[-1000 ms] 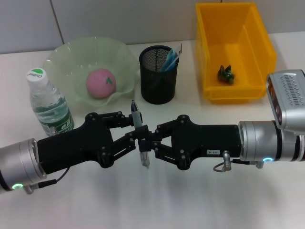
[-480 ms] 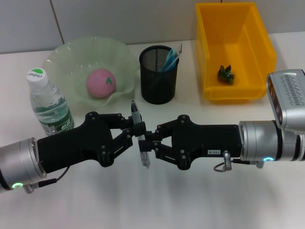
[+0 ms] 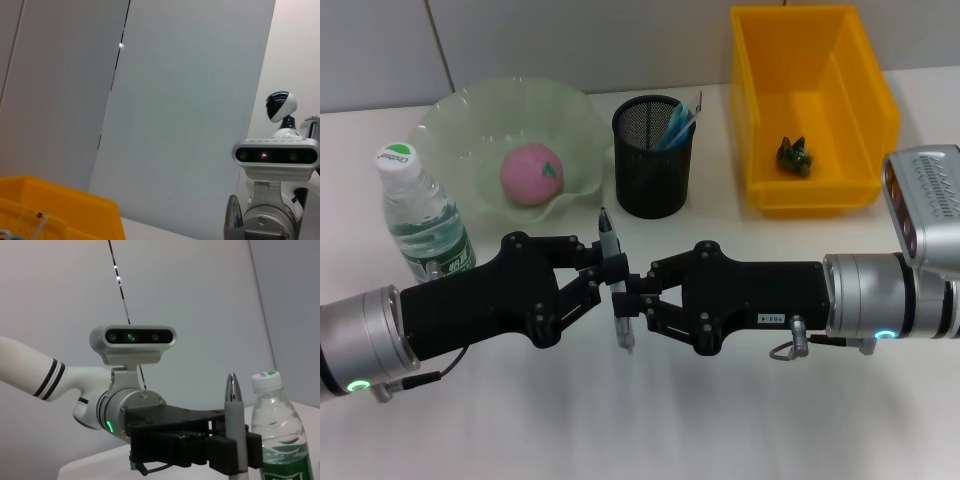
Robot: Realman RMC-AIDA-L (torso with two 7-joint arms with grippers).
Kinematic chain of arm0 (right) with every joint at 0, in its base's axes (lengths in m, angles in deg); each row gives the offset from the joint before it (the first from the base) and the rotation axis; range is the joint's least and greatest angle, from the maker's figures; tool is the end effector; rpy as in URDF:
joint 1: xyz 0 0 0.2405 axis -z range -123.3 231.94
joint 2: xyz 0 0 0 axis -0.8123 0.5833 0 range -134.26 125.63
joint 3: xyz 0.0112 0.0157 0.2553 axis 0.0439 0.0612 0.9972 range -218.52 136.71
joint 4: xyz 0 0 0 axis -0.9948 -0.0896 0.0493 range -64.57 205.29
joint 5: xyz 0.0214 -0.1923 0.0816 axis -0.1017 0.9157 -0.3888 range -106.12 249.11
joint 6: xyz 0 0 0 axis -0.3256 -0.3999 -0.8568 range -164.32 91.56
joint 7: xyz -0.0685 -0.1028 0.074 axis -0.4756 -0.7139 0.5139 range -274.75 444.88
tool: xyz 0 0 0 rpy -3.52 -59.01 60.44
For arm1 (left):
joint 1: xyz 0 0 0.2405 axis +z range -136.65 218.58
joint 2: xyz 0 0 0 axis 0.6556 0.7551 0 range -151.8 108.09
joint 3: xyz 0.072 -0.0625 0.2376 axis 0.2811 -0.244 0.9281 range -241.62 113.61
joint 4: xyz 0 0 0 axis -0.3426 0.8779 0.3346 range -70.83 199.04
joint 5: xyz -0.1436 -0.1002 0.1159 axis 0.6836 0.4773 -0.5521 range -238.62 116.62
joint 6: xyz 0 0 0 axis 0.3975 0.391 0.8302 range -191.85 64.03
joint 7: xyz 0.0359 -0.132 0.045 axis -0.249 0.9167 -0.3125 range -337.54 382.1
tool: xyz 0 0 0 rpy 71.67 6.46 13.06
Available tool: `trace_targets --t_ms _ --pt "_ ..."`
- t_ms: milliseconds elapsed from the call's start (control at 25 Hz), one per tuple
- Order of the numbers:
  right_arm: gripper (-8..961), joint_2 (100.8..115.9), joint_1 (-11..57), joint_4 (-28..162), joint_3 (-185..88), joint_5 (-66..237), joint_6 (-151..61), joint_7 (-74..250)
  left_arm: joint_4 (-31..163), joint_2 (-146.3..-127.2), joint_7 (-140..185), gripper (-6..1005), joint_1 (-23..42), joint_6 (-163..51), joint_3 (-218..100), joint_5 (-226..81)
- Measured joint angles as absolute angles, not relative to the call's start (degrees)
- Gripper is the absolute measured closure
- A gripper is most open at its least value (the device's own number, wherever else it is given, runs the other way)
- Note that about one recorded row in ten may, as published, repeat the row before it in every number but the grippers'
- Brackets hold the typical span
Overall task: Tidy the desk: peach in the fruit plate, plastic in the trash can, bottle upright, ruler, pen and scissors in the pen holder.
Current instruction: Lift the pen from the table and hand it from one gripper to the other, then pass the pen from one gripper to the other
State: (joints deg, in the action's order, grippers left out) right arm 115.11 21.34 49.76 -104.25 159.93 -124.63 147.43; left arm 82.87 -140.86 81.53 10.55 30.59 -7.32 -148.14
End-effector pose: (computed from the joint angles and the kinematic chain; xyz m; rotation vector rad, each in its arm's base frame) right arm 0.2206 0.3045 -0.0643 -2.8432 0.4186 1.0189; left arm -0.2296 0.2946 -0.0446 -2.7125 -0.4225 -1.1919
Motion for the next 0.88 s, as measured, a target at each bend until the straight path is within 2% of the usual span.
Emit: trace_targets --t_ms 200,600,880 --pt "743 115.12 21.5 49.4 -103.8 159.8 -124.7 148.2 82.8 -140.86 81.7 849 10.5 30.6 -7.3 -148.2" --pt "503 115.11 23.2 49.5 -102.2 159.4 -124.1 148.1 82.8 -140.86 81.6 846 10.5 30.6 -7.9 -147.7" --pt "395 115.30 26.5 50.9 -99.2 156.2 -126.2 142.2 82.8 -140.86 81.6 844 11.3 32.6 -7.9 -143.5"
